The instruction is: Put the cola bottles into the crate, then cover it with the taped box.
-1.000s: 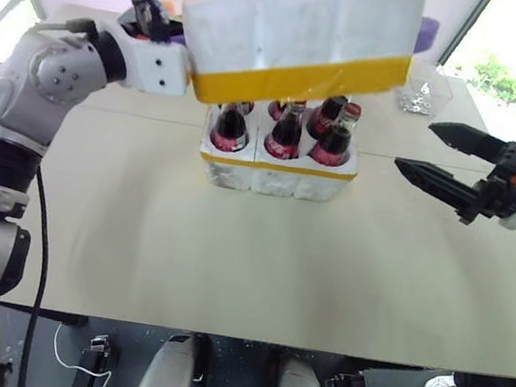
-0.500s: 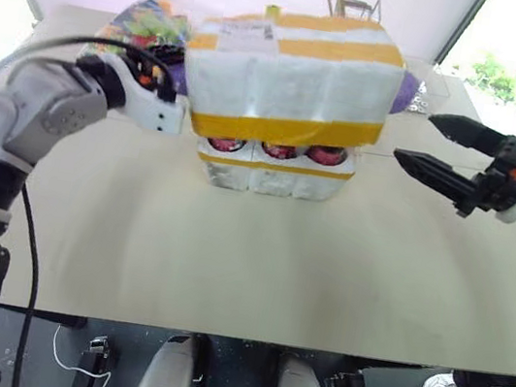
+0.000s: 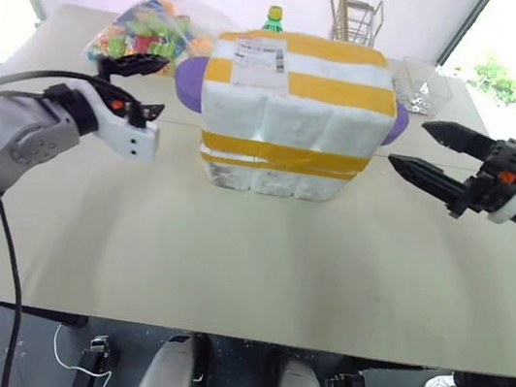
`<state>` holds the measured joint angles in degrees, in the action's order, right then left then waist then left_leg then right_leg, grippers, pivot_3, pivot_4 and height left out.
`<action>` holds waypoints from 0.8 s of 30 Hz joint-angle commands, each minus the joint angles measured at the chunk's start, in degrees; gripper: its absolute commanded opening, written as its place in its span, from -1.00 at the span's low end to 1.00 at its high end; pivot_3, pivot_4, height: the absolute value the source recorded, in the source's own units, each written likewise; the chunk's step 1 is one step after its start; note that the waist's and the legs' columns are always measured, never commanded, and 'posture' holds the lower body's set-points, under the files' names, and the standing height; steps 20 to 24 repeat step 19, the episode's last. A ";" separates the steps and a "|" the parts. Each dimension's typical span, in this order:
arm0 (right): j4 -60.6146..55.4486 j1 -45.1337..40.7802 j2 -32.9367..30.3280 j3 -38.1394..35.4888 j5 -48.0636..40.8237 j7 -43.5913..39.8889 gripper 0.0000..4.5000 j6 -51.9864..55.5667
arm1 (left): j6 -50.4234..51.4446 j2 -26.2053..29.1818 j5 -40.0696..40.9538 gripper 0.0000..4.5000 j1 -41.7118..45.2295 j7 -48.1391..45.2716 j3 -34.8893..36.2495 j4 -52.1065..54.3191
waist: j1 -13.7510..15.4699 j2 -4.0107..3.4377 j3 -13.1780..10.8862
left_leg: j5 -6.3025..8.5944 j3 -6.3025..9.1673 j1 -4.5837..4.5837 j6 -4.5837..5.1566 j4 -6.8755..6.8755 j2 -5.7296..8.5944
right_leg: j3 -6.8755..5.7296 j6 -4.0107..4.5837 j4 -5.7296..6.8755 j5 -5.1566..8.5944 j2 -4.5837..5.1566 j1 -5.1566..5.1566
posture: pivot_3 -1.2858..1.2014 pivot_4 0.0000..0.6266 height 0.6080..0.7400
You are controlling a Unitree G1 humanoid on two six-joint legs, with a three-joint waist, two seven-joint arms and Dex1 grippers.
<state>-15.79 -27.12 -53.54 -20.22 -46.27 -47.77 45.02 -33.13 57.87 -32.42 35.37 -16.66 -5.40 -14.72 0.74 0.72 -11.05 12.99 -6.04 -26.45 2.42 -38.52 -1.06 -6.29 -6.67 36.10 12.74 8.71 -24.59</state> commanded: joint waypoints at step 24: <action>4.08 1.36 0.14 0.97 4.39 -4.57 1.00 -4.66 | 78.67 4.85 80.53 0.98 -5.21 -47.37 25.36 12.80 | -0.01 -0.07 0.02 | -0.01 0.08 0.01 -0.11 -0.43 -0.15 | -0.05 0.00 0.04 0.01 -0.10 0.18 | 0.03 -0.52 0.94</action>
